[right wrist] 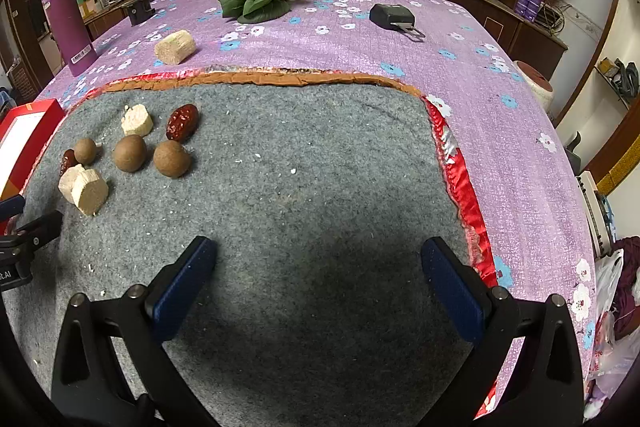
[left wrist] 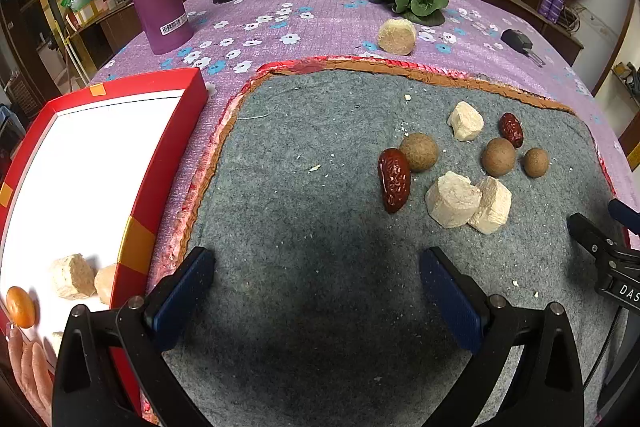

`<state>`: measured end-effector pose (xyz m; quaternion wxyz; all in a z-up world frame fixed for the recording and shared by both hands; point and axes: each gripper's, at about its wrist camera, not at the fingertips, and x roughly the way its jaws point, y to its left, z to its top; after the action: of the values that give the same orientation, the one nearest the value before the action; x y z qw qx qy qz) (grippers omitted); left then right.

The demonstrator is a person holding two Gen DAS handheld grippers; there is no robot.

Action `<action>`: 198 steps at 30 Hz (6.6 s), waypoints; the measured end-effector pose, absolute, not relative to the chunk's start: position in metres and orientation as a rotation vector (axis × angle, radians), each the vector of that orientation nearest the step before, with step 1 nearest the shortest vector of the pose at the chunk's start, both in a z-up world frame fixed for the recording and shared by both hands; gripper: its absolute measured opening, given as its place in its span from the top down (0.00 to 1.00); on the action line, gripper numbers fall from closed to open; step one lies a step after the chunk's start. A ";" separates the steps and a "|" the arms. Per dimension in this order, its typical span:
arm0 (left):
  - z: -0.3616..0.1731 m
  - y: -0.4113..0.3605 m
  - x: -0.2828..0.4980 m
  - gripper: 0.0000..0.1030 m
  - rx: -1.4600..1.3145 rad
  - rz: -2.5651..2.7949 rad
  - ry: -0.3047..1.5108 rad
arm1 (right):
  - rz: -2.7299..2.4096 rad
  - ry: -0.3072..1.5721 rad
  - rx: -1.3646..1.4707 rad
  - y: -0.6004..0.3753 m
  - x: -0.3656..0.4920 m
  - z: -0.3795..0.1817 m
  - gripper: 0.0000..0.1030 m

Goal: Organize fruits

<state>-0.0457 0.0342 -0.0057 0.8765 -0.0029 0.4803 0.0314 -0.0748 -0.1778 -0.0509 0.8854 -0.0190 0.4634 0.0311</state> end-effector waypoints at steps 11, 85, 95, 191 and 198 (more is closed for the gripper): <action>-0.006 0.034 -0.046 0.00 -0.006 0.065 1.002 | 0.064 0.963 -0.040 -0.178 -0.075 -0.051 0.00; -0.005 0.035 -0.045 0.00 -0.009 0.068 1.005 | 0.062 0.963 -0.039 -0.176 -0.076 -0.050 0.00; -0.005 0.036 -0.045 0.00 -0.012 0.066 1.005 | 0.061 0.963 -0.039 -0.177 -0.075 -0.050 0.00; 0.060 0.129 -0.171 0.84 -0.056 -0.309 0.808 | 0.828 0.984 0.543 -0.062 -0.082 -0.008 0.83; 0.070 0.194 -0.171 0.84 -0.127 -0.113 0.740 | 0.964 1.015 0.409 0.049 -0.102 0.004 0.83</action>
<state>-0.1708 0.1940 0.0704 0.9288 -0.0621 0.3612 -0.0549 -0.1019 0.0493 0.0038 0.7458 0.1870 0.4637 0.4403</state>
